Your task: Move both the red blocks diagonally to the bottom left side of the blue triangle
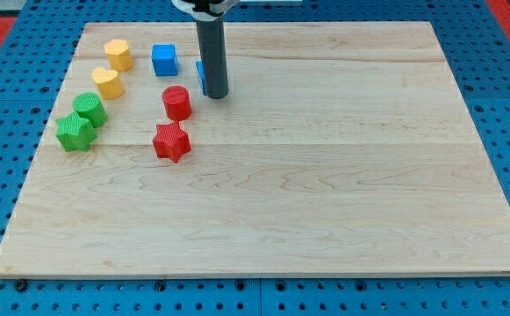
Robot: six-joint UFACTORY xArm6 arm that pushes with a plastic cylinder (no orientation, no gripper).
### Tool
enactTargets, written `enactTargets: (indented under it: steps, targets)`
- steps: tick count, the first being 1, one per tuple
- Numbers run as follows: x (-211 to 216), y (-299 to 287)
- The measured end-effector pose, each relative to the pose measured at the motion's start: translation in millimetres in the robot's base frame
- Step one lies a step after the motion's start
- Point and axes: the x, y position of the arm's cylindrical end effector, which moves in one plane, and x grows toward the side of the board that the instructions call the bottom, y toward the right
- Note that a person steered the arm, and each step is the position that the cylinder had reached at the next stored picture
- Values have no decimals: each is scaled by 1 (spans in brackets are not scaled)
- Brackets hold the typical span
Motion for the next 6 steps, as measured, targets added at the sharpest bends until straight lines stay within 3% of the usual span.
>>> enactTargets:
  steps: [1,2,3,4,6]
  targets:
    - [4,8]
    - [53,33]
    - [65,-50]
    - [64,-77]
    - [14,-80]
